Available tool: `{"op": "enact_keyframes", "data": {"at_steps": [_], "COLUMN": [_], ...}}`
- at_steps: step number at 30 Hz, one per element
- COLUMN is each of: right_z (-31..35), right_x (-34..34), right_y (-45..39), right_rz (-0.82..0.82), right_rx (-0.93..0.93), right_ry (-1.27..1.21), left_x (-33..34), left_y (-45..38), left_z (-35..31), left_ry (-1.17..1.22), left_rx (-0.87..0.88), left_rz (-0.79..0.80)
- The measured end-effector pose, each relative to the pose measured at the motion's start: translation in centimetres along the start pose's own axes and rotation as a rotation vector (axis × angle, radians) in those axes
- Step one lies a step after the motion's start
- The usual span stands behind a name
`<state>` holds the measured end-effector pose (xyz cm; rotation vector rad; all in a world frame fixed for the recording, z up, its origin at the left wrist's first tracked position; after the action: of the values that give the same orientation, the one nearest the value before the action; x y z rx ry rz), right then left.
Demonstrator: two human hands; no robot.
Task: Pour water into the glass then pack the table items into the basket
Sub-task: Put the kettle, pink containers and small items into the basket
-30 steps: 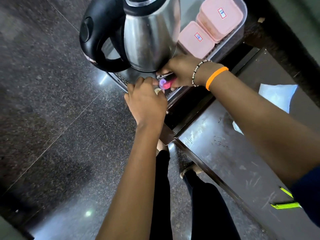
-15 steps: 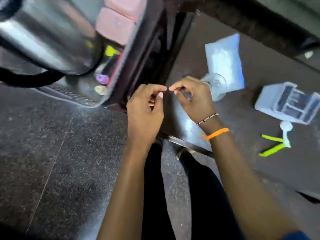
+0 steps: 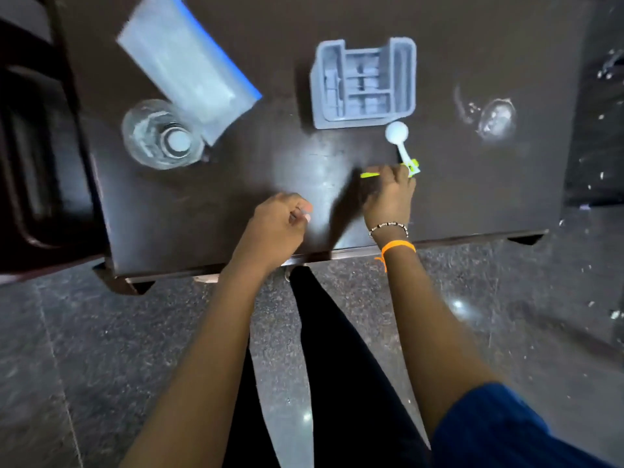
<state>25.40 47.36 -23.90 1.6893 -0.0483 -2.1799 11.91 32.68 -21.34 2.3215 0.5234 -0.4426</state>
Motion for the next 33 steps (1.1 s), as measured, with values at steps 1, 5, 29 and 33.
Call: {"op": "enact_keyframes", "data": {"at_steps": [1, 5, 29, 33], "right_z": [-1.2, -4.0, -5.7, -2.3], "right_x": [-0.2, 0.2, -0.2, -0.2], "right_y": [-0.5, -1.7, 2.4, 3.8], "right_rz": [-0.023, -0.045, 0.089, 0.106], "right_rx": [0.03, 0.026, -0.288, -0.19], "right_ry": [0.023, 0.125, -0.169, -0.403], "left_x": [1.0, 5.0, 9.8, 2.6], "left_y": [-0.6, -3.2, -8.0, -4.3], "left_z": [-0.9, -5.9, -3.9, -0.7], "left_ry": [-0.025, -0.145, -0.922, -0.499], "left_rx": [0.021, 0.207, 0.458, 0.215], "left_rz": [0.01, -0.003, -0.056, -0.296]}}
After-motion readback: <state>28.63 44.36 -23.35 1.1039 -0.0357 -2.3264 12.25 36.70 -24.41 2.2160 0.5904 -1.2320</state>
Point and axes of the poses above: each hand's wrist, its own y-axis away from the middle knuckle, its own x-axis out of the palm, z = x × y, the point moved 7 cm from there along -y, towards the middle knuckle, and after that the axes turned 7 degrees about -z, right-handed, at the moved point
